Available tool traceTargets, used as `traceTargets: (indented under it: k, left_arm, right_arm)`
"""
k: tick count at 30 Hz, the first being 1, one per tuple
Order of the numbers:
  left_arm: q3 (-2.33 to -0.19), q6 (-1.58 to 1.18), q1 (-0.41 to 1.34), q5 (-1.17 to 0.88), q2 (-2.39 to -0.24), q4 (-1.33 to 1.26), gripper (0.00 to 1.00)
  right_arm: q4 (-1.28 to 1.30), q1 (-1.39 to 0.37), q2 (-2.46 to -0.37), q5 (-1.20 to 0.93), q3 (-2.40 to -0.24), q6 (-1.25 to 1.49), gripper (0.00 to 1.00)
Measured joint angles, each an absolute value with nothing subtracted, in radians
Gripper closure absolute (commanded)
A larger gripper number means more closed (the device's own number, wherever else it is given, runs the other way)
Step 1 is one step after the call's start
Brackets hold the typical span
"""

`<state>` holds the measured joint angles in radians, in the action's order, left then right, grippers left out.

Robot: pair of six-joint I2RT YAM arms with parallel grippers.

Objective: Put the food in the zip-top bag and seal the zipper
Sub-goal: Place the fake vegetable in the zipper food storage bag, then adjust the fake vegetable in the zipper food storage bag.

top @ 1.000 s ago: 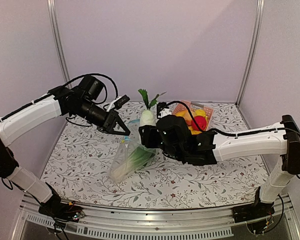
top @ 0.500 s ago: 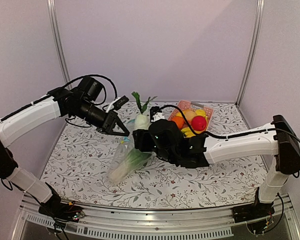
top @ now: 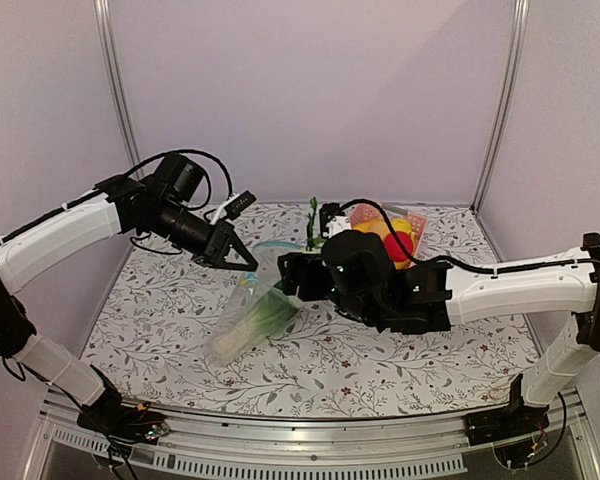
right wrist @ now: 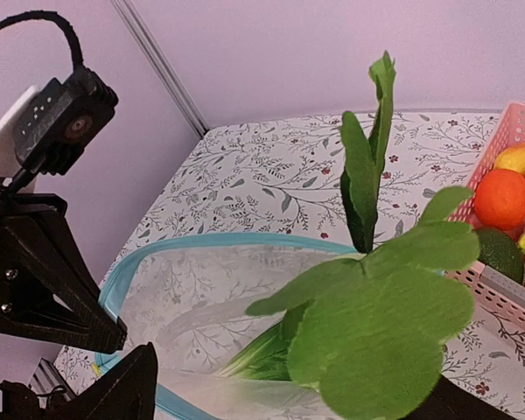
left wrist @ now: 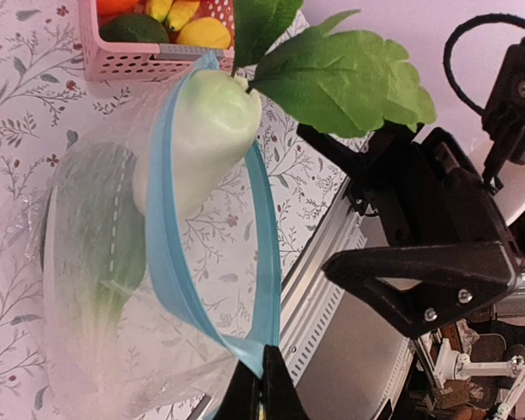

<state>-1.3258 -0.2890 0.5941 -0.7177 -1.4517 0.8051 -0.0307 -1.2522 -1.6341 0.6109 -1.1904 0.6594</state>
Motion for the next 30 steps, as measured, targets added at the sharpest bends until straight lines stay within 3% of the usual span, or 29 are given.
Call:
traceTargets:
  k: [11, 22, 30]
  left_arm:
    - [-1.324, -0.289, 0.594, -0.718, -1.451, 0.805, 1.00]
    - [-1.317, -0.289, 0.593, -0.718, -1.451, 0.805, 1.00]
    - [-1.313, -0.289, 0.593, -0.718, -1.451, 0.804, 1.00]
  right_arm:
    - [0.142, -1.152, -1.518, 0.575, -1.201, 0.614, 0.09]
    - [0.395, -1.085, -1.547, 0.411, -1.398, 0.597, 0.12]
    - [0.482, -1.077, -1.672, 0.316, -1.507, 0.586, 0.26]
